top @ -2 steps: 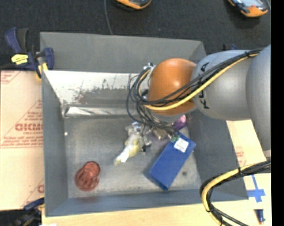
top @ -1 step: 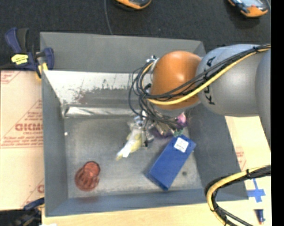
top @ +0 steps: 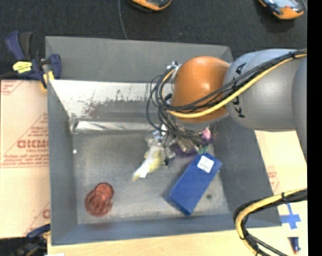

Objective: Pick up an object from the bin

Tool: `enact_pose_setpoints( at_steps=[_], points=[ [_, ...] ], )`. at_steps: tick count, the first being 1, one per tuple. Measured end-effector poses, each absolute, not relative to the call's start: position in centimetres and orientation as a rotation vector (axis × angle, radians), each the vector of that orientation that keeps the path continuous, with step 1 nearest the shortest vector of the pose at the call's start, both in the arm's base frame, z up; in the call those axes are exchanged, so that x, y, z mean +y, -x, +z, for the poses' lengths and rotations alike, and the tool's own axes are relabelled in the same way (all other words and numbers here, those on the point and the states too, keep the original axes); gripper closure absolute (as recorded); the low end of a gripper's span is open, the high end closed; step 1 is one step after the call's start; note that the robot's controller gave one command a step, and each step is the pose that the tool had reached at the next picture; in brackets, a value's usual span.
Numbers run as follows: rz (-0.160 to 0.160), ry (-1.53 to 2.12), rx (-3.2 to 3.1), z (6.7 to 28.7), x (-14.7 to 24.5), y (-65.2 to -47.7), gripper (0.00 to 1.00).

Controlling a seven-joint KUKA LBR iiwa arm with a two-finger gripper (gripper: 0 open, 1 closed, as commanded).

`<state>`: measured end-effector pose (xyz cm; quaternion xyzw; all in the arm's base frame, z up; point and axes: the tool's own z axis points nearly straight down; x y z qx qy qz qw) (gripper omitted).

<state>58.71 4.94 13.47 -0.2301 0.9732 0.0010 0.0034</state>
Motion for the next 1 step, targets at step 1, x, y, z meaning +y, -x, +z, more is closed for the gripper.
enact_pose_setpoints(
  at_steps=[1],
  points=[
    [0.007, 0.721, 3.062, 16.18, 4.91, -58.45, 1.0]
  ],
)
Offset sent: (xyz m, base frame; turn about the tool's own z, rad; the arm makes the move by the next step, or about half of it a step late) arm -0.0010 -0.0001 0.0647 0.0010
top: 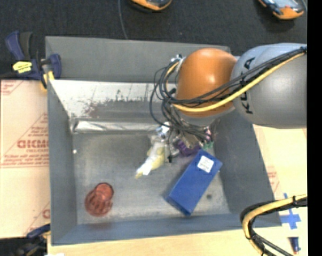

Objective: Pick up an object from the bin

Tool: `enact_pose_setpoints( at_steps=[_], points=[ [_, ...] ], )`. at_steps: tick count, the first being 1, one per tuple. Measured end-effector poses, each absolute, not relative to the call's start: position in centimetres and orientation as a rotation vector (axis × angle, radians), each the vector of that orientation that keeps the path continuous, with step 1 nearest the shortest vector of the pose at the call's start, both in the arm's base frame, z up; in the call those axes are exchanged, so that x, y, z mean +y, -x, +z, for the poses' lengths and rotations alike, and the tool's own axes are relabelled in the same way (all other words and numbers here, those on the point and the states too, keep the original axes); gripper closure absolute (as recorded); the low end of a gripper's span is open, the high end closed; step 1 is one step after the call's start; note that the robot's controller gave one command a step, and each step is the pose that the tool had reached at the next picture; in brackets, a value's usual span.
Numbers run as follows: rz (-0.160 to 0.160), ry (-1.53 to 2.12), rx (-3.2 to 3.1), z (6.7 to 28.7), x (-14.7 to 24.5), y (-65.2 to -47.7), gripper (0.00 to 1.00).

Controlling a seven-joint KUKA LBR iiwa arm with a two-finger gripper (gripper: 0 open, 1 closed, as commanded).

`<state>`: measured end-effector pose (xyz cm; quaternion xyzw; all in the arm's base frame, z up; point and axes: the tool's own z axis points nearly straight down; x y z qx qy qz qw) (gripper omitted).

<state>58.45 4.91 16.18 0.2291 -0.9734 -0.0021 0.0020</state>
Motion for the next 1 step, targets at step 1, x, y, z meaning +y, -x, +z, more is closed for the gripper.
enact_pose_setpoints(
  at_steps=[1],
  points=[
    [-0.003, -0.716, -3.066, 19.69, 4.87, -58.75, 1.0]
  ],
)
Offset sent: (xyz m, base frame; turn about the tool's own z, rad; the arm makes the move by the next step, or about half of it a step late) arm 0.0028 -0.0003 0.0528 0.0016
